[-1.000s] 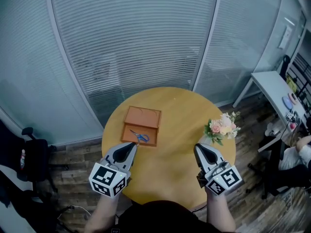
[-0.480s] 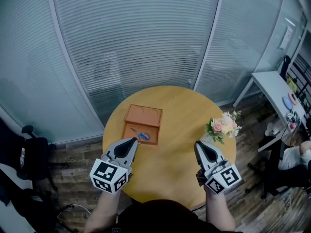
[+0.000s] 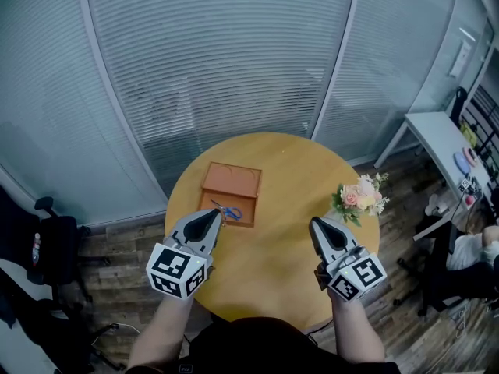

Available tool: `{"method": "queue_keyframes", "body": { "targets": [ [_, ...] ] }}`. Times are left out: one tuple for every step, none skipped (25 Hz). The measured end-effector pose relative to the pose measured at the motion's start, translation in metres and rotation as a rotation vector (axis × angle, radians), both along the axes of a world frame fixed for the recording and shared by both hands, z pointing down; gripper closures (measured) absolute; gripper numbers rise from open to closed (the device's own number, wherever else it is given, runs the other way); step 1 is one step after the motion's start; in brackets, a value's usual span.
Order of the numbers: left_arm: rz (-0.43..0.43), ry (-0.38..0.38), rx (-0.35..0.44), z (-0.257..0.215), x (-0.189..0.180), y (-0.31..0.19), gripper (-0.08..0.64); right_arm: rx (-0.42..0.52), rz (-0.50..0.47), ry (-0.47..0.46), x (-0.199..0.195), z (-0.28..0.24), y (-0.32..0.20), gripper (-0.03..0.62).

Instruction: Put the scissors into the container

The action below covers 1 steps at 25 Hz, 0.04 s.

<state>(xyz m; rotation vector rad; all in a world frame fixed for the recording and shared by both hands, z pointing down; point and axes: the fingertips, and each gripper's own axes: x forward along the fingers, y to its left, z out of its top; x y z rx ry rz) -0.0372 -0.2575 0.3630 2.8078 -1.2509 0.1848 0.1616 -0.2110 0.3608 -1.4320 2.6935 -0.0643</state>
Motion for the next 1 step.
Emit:
{"method": "queue_keyframes", "body": {
  "targets": [
    [-0.001,-0.003,0.010,-0.0017,0.0007,-0.0050,0.548,0.000,-0.013,0.013,-0.0031,-0.0004,-0.0044,0.557]
  ]
}}
